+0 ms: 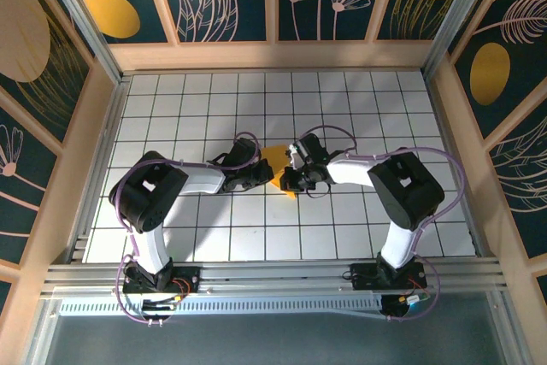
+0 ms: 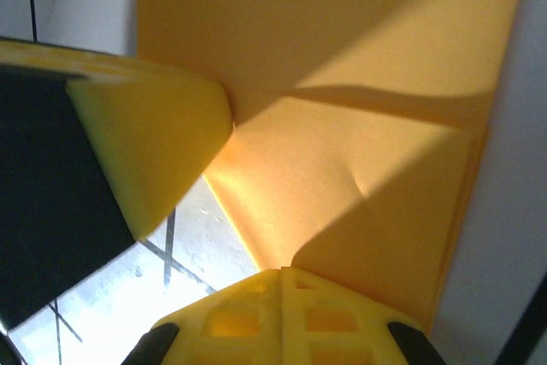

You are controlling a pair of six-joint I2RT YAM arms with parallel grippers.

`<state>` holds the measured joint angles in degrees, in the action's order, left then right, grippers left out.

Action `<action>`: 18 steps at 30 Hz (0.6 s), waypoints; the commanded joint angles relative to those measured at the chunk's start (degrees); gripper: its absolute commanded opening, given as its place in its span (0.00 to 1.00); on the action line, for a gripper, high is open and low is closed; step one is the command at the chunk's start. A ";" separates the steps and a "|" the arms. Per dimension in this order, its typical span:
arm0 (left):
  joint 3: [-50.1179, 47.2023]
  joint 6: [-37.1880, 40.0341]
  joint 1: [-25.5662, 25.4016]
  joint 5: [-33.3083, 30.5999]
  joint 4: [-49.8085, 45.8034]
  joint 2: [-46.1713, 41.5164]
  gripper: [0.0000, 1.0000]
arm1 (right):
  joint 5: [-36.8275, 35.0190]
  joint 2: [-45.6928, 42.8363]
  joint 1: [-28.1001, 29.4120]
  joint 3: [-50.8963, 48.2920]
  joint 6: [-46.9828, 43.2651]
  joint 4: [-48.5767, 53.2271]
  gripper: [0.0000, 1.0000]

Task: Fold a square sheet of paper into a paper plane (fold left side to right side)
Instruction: Third fold the triangle at the center of the table.

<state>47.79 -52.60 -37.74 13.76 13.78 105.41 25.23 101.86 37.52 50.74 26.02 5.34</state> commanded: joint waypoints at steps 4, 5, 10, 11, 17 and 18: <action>-0.16 0.05 0.21 -5.78 -9.80 3.66 0.00 | -2.03 -2.93 0.69 -3.23 -0.62 4.83 0.00; -0.02 0.04 0.28 -5.90 -9.99 3.81 0.00 | -2.03 -3.14 0.64 -3.43 -0.60 4.90 0.00; 0.29 -0.12 0.25 -6.02 -10.35 4.37 0.00 | -2.38 -3.96 0.71 -3.88 -0.52 5.34 0.00; 0.30 -0.08 0.26 -5.95 -10.44 4.37 0.00 | -2.39 -4.07 0.65 -3.97 -0.53 5.27 0.00; 0.43 0.03 0.28 -5.94 -10.44 4.49 0.00 | -2.42 -4.84 0.63 -4.11 -0.49 5.70 0.00; 0.41 0.02 0.22 -5.94 -10.44 4.50 0.00 | -2.40 -4.92 0.67 -4.10 -0.53 5.86 0.00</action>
<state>49.25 -52.62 -37.95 12.99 11.68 105.86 23.83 98.50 37.63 47.86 25.89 7.29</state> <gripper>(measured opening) 0.043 0.047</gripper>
